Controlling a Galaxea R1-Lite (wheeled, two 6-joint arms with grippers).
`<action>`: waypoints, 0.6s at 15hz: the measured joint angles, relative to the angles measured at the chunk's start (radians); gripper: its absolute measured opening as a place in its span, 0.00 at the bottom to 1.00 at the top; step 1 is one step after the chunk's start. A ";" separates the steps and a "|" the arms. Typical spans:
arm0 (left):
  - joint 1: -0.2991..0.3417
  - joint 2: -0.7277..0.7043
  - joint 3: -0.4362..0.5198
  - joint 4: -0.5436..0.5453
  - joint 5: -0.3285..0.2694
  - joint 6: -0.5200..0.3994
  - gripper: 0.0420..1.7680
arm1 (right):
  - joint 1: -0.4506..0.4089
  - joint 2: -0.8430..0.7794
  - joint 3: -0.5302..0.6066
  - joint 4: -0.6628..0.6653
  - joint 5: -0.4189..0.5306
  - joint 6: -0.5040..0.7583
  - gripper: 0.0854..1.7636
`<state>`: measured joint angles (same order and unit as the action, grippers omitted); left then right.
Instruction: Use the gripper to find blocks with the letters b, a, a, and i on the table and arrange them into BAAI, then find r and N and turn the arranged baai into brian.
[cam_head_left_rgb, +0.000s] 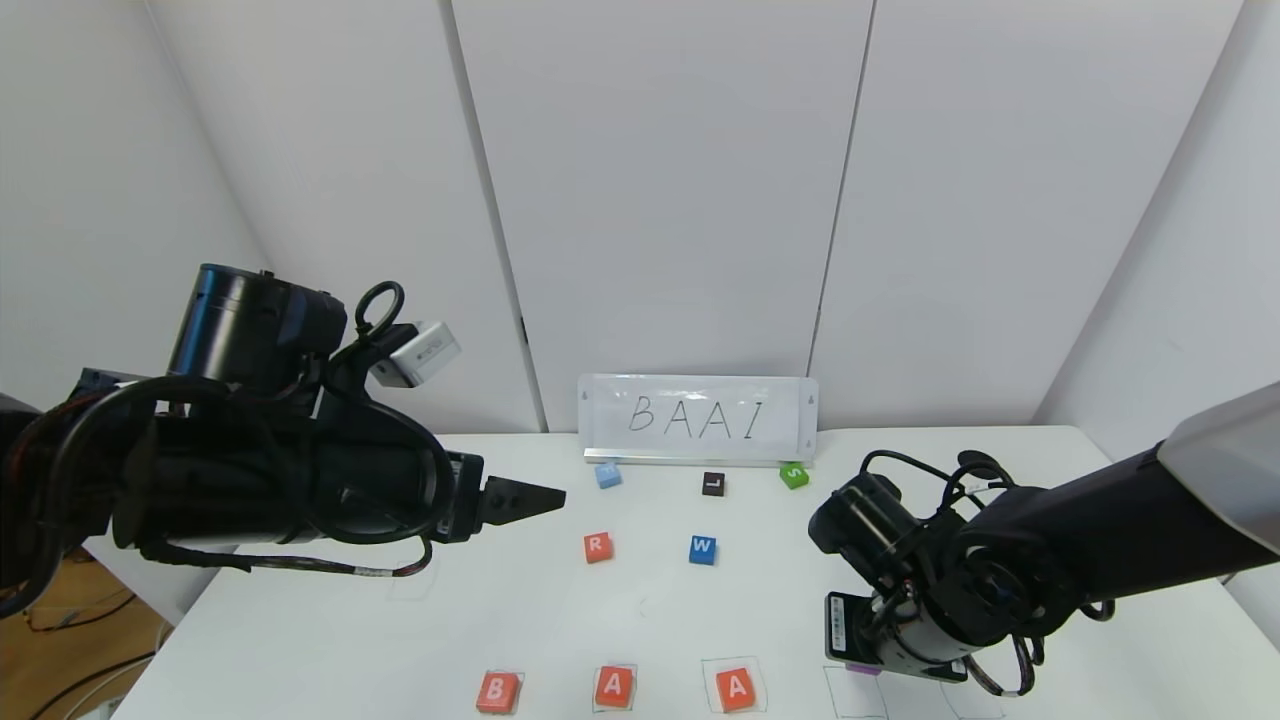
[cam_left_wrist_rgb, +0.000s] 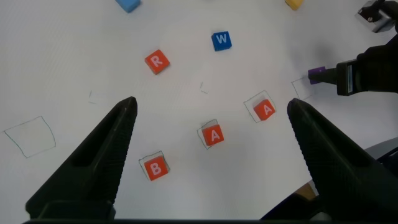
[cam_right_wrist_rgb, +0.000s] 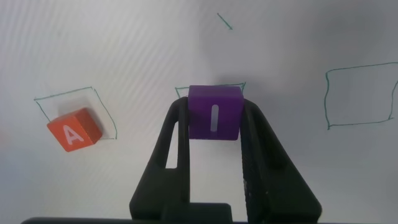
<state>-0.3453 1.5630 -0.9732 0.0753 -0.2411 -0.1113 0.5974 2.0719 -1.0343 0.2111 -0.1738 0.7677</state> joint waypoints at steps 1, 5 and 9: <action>0.000 0.000 0.000 0.000 0.000 0.000 0.97 | 0.005 0.001 0.019 -0.014 0.003 -0.029 0.27; 0.002 0.000 -0.001 0.000 0.000 0.000 0.97 | 0.016 0.004 0.051 -0.024 0.004 -0.090 0.27; 0.002 0.001 -0.001 0.000 0.000 0.000 0.97 | 0.027 0.020 0.054 -0.032 0.005 -0.099 0.27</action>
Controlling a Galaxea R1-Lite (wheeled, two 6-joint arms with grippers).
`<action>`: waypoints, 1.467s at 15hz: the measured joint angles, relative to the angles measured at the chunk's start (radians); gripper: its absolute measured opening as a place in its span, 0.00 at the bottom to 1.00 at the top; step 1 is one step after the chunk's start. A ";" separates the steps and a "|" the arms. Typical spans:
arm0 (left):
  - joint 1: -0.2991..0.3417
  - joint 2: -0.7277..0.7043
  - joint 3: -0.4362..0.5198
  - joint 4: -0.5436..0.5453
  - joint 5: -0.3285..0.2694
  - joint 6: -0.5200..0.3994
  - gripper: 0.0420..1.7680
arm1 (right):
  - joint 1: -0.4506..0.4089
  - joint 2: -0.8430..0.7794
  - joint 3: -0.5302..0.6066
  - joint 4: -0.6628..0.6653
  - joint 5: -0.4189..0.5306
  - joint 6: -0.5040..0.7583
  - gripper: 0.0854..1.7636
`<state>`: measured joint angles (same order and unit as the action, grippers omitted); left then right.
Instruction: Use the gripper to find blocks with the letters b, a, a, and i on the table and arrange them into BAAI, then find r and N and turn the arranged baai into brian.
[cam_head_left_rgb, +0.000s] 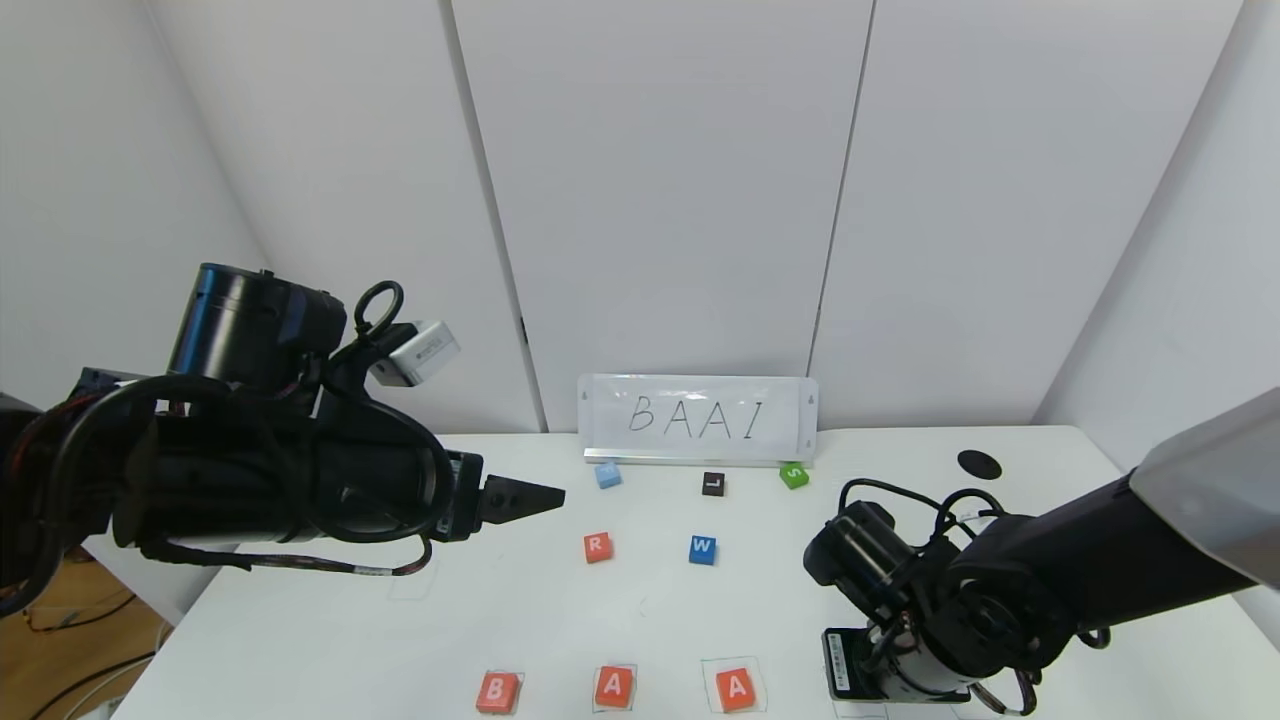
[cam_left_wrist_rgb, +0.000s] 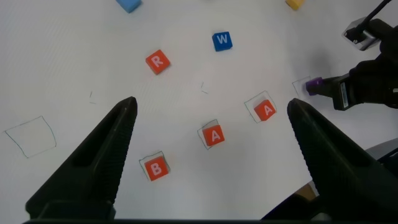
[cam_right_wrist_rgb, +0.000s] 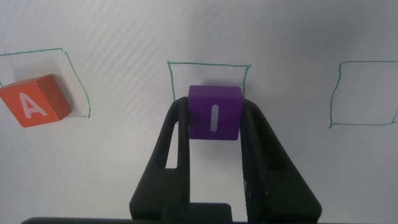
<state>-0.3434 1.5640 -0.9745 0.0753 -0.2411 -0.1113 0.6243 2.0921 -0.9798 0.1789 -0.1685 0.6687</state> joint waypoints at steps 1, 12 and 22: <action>0.001 0.000 -0.001 0.000 0.000 0.000 0.97 | 0.003 0.008 -0.003 -0.004 -0.001 0.000 0.27; 0.001 0.001 -0.001 0.001 -0.001 0.000 0.97 | 0.031 0.047 0.001 -0.016 -0.005 0.000 0.27; 0.000 0.009 0.000 0.001 -0.001 0.001 0.97 | 0.019 0.047 -0.003 -0.017 -0.003 0.000 0.27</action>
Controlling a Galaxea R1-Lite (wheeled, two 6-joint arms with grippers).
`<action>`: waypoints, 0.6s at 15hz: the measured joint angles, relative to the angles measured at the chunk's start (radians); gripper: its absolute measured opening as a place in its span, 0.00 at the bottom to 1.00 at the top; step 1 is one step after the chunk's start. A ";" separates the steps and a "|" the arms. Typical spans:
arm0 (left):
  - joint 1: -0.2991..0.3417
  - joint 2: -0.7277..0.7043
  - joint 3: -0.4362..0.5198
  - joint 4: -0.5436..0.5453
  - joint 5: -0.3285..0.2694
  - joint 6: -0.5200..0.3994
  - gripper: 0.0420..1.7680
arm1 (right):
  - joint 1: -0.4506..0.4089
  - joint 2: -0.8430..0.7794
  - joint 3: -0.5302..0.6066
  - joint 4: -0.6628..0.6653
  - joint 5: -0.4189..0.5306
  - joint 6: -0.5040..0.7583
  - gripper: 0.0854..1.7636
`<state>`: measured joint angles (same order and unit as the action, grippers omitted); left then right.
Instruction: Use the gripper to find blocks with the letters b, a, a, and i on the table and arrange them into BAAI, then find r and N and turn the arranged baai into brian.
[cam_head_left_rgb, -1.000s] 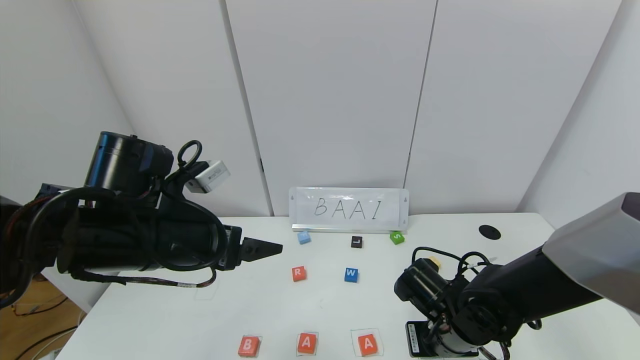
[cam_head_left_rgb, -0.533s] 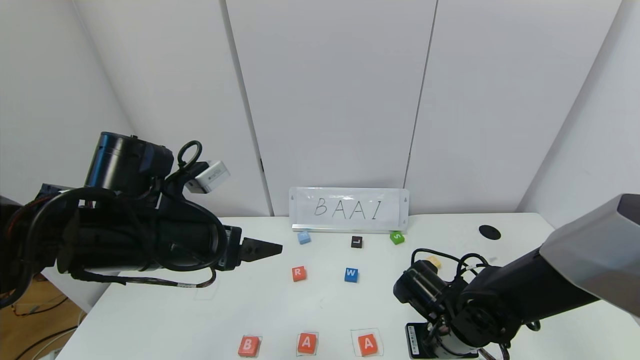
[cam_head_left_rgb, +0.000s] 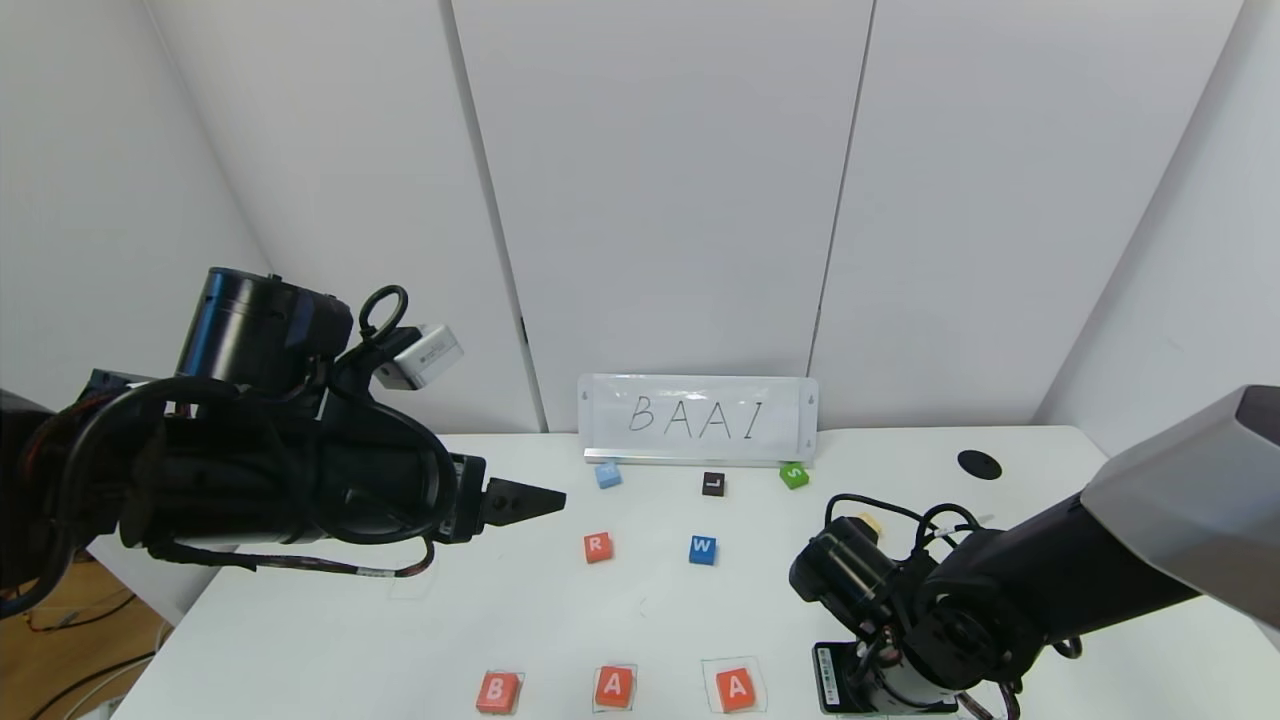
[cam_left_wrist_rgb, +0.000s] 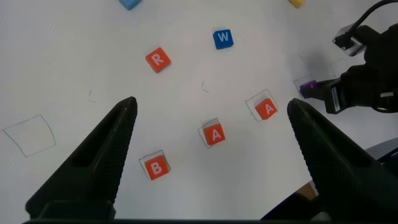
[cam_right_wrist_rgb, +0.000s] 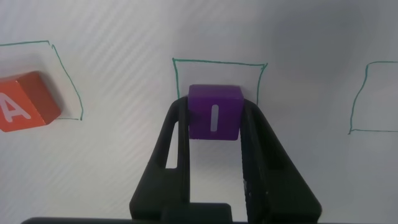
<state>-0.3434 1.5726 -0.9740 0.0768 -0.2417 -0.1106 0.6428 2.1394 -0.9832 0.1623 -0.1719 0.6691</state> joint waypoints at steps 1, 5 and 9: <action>0.000 0.000 0.000 0.000 0.000 0.000 0.97 | -0.001 0.000 0.000 0.000 0.000 0.000 0.27; 0.000 0.000 0.000 0.000 0.000 0.000 0.97 | -0.001 -0.001 0.001 0.000 0.003 0.000 0.41; 0.000 0.000 0.000 0.000 0.000 0.000 0.97 | -0.001 -0.001 0.000 0.000 0.003 0.000 0.63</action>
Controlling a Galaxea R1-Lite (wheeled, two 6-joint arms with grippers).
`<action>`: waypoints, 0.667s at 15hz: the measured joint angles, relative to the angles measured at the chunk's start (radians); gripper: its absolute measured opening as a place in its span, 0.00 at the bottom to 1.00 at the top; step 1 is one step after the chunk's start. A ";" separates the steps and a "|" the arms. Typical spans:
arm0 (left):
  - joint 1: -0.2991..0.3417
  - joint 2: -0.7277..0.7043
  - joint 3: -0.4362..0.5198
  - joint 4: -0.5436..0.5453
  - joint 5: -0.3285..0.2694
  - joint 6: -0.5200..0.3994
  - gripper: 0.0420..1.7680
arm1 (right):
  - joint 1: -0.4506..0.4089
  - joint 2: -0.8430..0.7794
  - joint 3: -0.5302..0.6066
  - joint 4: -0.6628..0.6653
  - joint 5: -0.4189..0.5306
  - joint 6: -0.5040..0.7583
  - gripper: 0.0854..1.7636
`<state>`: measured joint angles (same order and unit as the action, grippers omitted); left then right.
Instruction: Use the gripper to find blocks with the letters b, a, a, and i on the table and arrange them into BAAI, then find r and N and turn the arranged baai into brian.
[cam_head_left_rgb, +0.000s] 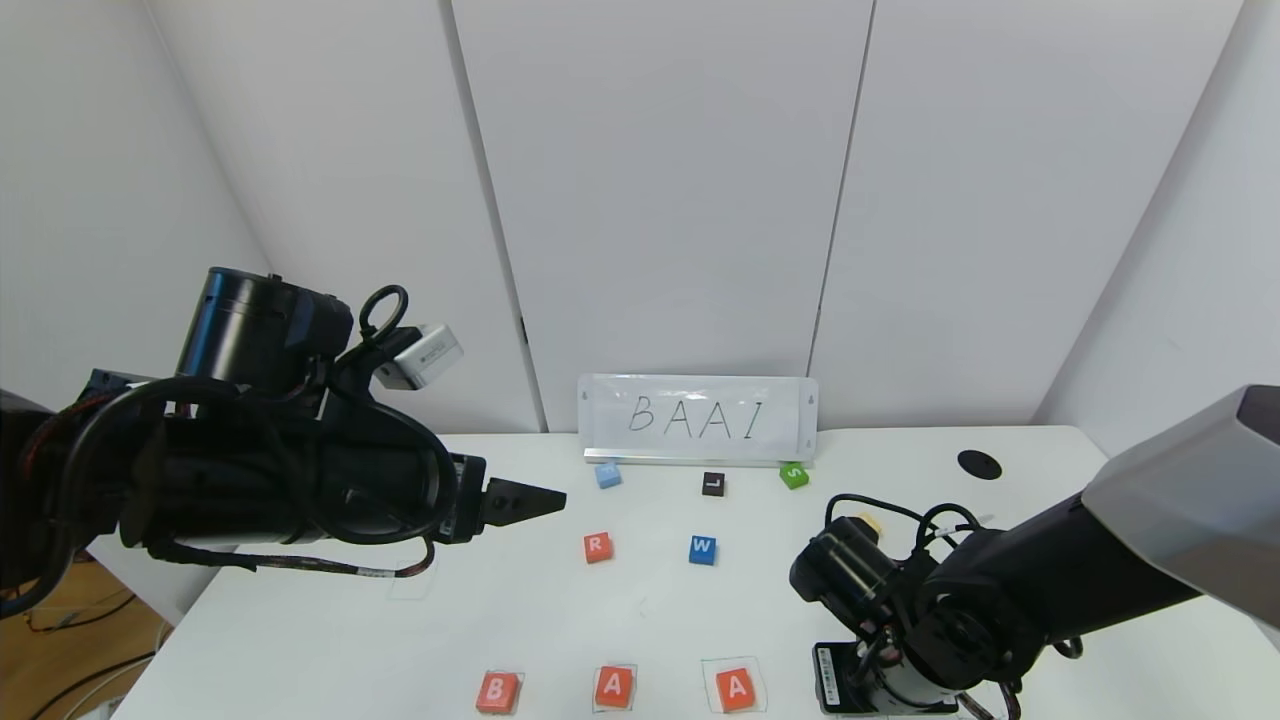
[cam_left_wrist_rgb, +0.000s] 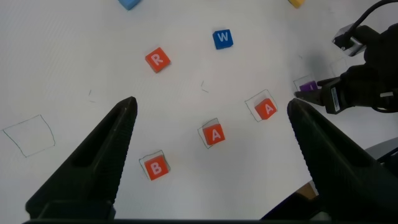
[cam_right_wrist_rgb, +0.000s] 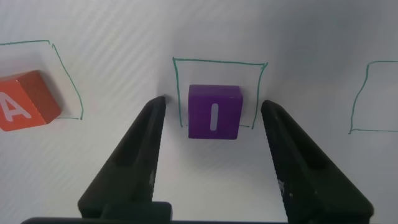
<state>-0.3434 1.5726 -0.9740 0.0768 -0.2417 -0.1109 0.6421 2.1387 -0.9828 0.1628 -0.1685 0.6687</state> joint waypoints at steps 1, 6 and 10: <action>0.000 0.000 0.000 0.000 0.000 0.000 0.97 | 0.000 0.000 0.000 0.000 0.000 0.000 0.68; 0.000 0.000 -0.001 0.000 -0.001 0.000 0.97 | 0.000 -0.018 0.002 0.004 0.000 0.000 0.81; 0.000 0.000 0.000 0.002 -0.001 0.000 0.97 | -0.002 -0.056 0.014 0.009 0.002 -0.031 0.87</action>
<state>-0.3434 1.5730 -0.9745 0.0791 -0.2426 -0.1106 0.6398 2.0830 -0.9687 0.1719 -0.1666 0.6381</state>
